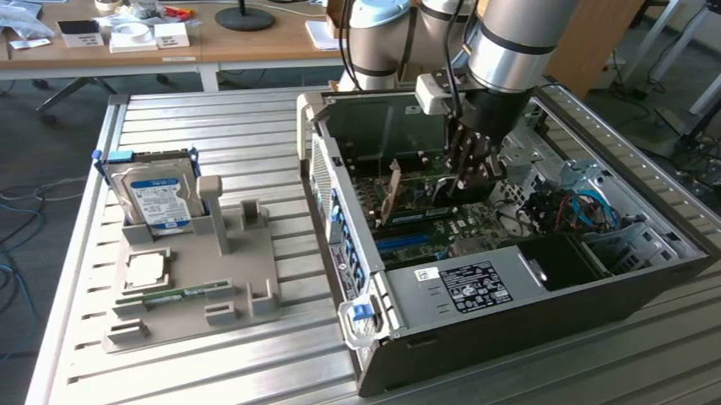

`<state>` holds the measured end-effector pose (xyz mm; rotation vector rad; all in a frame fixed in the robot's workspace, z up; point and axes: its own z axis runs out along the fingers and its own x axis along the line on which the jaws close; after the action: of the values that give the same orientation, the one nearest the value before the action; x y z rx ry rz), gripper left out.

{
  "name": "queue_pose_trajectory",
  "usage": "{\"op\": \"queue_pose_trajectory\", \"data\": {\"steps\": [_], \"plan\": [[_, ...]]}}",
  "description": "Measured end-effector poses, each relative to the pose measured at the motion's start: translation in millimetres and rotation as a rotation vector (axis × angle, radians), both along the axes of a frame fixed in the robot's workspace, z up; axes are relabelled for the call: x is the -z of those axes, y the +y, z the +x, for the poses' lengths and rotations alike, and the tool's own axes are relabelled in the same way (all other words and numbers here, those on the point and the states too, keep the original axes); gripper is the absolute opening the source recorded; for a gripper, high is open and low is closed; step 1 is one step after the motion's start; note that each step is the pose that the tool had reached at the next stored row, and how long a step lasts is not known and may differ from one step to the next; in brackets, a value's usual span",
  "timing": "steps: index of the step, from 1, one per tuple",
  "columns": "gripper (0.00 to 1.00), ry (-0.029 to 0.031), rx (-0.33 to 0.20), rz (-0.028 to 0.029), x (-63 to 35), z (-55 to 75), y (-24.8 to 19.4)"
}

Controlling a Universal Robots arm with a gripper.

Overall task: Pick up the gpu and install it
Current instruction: 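Insert the gpu into the slot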

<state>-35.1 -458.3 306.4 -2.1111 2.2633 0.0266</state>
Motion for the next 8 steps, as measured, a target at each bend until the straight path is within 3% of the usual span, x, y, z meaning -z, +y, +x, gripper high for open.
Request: {"op": "queue_pose_trajectory", "data": {"steps": [8], "plan": [[0.27, 0.0000, 0.000, 0.0001, 6.0, 0.0, 0.0]]}}
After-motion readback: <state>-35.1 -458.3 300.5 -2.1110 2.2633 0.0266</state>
